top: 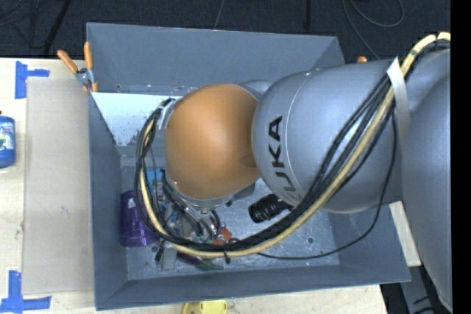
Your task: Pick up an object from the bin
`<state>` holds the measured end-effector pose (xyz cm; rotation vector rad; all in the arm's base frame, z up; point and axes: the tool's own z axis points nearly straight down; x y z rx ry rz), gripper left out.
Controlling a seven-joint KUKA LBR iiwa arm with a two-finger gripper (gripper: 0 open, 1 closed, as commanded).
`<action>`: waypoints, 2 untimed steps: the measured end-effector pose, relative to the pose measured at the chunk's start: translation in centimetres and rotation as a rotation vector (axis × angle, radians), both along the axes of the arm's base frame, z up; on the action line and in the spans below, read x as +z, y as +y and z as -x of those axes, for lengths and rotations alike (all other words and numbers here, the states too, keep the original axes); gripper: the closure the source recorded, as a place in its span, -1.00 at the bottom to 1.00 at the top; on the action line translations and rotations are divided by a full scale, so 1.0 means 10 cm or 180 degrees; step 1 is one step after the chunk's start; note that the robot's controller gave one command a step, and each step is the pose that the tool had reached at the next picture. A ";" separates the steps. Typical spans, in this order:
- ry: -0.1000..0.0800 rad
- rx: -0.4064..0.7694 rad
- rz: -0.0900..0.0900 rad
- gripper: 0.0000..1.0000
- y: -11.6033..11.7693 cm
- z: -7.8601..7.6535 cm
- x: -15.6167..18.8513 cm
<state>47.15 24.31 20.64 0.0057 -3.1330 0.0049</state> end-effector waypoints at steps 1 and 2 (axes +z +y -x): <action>-0.0021 -0.0017 -0.0008 -1.00 -0.01 -0.02 0.05; -0.0038 -0.0002 -0.0016 -1.00 -0.41 -0.20 -0.56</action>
Offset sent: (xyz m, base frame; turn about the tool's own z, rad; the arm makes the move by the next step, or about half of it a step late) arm 0.0402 -0.0924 -0.1310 0.0037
